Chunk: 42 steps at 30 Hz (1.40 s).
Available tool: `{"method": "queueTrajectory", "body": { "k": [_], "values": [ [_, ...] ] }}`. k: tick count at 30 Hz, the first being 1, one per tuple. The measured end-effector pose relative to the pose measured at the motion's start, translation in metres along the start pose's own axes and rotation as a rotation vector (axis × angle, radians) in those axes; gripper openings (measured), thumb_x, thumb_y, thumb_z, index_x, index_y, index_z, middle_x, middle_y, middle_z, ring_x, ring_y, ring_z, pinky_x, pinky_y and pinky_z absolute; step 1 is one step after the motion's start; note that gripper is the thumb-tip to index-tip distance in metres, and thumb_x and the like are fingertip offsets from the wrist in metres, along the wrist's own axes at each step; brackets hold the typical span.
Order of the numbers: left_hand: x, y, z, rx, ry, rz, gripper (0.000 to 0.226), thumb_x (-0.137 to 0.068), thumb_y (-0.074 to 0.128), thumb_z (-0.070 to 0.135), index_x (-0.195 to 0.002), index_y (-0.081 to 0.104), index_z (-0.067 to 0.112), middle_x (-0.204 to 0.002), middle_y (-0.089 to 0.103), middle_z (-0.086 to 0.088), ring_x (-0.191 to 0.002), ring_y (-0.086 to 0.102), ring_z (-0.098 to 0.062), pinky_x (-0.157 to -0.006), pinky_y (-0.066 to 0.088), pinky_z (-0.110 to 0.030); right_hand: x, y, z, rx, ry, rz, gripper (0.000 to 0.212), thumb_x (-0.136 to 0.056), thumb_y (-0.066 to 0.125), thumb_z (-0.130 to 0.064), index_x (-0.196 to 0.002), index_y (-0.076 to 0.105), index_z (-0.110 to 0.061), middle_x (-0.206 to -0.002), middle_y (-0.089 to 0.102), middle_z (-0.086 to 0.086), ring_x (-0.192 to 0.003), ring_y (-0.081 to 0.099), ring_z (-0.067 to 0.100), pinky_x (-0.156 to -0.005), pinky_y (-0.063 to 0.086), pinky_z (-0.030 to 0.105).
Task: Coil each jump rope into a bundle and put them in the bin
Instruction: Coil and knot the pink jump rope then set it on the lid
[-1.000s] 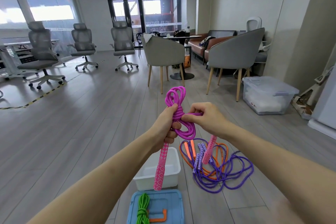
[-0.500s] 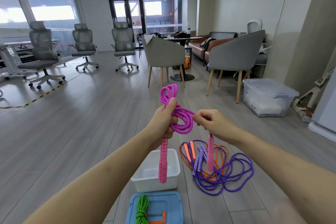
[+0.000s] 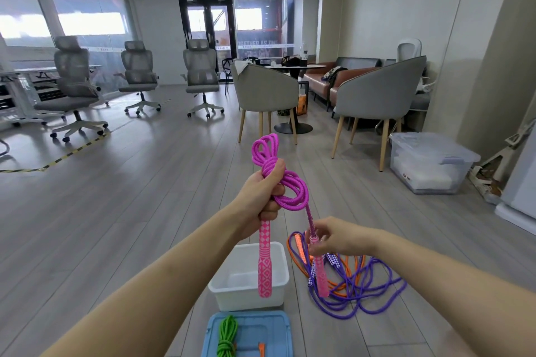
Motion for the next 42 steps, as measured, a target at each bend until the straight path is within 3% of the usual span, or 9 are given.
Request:
{"method": "queueTrajectory", "body": {
  "k": [2, 5, 7, 11, 16, 24, 30, 34, 42],
  "values": [
    [0.0, 0.0, 0.002, 0.034, 0.009, -0.012, 0.033, -0.102, 0.053, 0.046, -0.091, 0.053, 0.015, -0.061, 0.037, 0.007, -0.041, 0.023, -0.004, -0.036, 0.025, -0.017, 0.0, 0.003, 0.003, 0.062, 0.031, -0.025, 0.017, -0.091, 0.077, -0.017, -0.089, 0.064, -0.026, -0.088, 0.069, -0.006, -0.073, 0.063, 0.001, -0.069, 0.05, 0.015],
    [0.0, -0.002, 0.004, 0.046, 0.009, -0.023, 0.034, -0.104, 0.049, 0.045, -0.089, 0.053, 0.015, -0.06, 0.037, 0.007, -0.041, 0.024, -0.004, -0.036, 0.026, -0.017, -0.001, -0.002, 0.007, -0.005, 0.086, 0.056, 0.012, -0.095, 0.072, -0.021, -0.096, 0.061, -0.026, -0.096, 0.072, 0.007, -0.077, 0.066, 0.01, -0.07, 0.056, 0.029],
    [-0.001, -0.004, 0.003, 0.053, 0.001, -0.016, 0.035, -0.104, 0.049, 0.047, -0.092, 0.052, 0.014, -0.06, 0.039, 0.007, -0.042, 0.025, -0.004, -0.037, 0.027, -0.017, -0.002, -0.01, 0.005, -0.216, 0.137, 0.202, 0.012, -0.1, 0.066, -0.022, -0.109, 0.058, -0.024, -0.104, 0.071, 0.014, -0.082, 0.069, 0.019, -0.067, 0.057, 0.032],
    [-0.003, -0.005, 0.002, 0.035, -0.003, -0.014, 0.033, -0.103, 0.05, 0.047, -0.094, 0.051, 0.015, -0.062, 0.04, 0.007, -0.043, 0.026, -0.005, -0.037, 0.026, -0.018, -0.003, -0.03, -0.01, -0.69, 0.145, 0.506, 0.018, -0.106, 0.055, -0.015, -0.116, 0.055, -0.001, -0.111, 0.071, 0.027, -0.088, 0.074, 0.032, -0.073, 0.064, 0.04],
    [-0.004, -0.003, -0.002, -0.009, -0.018, -0.006, 0.032, -0.105, 0.048, 0.046, -0.096, 0.052, 0.015, -0.062, 0.041, 0.006, -0.043, 0.028, -0.006, -0.038, 0.028, -0.018, 0.004, -0.041, -0.035, -1.069, 0.074, 0.644, 0.02, -0.106, 0.052, -0.016, -0.109, 0.06, 0.002, -0.1, 0.073, 0.025, -0.085, 0.077, 0.035, -0.071, 0.064, 0.038],
    [-0.006, -0.001, -0.003, -0.067, -0.021, -0.024, 0.033, -0.104, 0.049, 0.047, -0.096, 0.051, 0.015, -0.061, 0.044, 0.006, -0.043, 0.03, -0.007, -0.038, 0.03, -0.018, 0.014, -0.043, -0.043, -1.174, 0.071, 0.678, 0.018, -0.105, 0.046, -0.013, -0.099, 0.058, -0.001, -0.096, 0.073, 0.026, -0.079, 0.075, 0.032, -0.065, 0.062, 0.035],
    [-0.008, -0.001, -0.002, -0.13, 0.039, -0.017, 0.032, -0.103, 0.053, 0.046, -0.102, 0.05, 0.013, -0.065, 0.047, 0.005, -0.046, 0.032, -0.008, -0.039, 0.03, -0.019, 0.017, -0.046, -0.045, -1.233, 0.077, 0.695, 0.02, -0.105, 0.044, -0.018, -0.104, 0.055, -0.001, -0.094, 0.068, 0.022, -0.078, 0.071, 0.028, -0.061, 0.06, 0.031],
    [-0.008, -0.002, -0.002, -0.21, 0.118, 0.049, 0.031, -0.104, 0.053, 0.041, -0.108, 0.05, 0.01, -0.068, 0.05, 0.002, -0.047, 0.034, -0.007, -0.042, 0.031, -0.02, 0.018, -0.043, -0.046, -1.309, 0.102, 0.654, 0.02, -0.105, 0.044, -0.017, -0.096, 0.055, -0.003, -0.086, 0.067, 0.019, -0.073, 0.069, 0.026, -0.061, 0.059, 0.031],
    [-0.01, -0.005, -0.008, -0.375, 0.131, 0.137, 0.035, -0.105, 0.048, 0.047, -0.12, 0.052, 0.015, -0.073, 0.056, 0.002, -0.054, 0.039, -0.009, -0.051, 0.037, -0.024, 0.018, -0.04, -0.047, -1.277, 0.124, 0.623, 0.022, -0.104, 0.044, -0.02, -0.104, 0.056, -0.001, -0.09, 0.066, 0.02, -0.076, 0.068, 0.026, -0.059, 0.059, 0.03]
  ]
}}
Point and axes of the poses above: each hand's wrist, its own x-axis away from the middle knuckle, its own y-axis out of the palm, z = x × y, the point moved 4 cm from there along -x, towards the middle knuckle
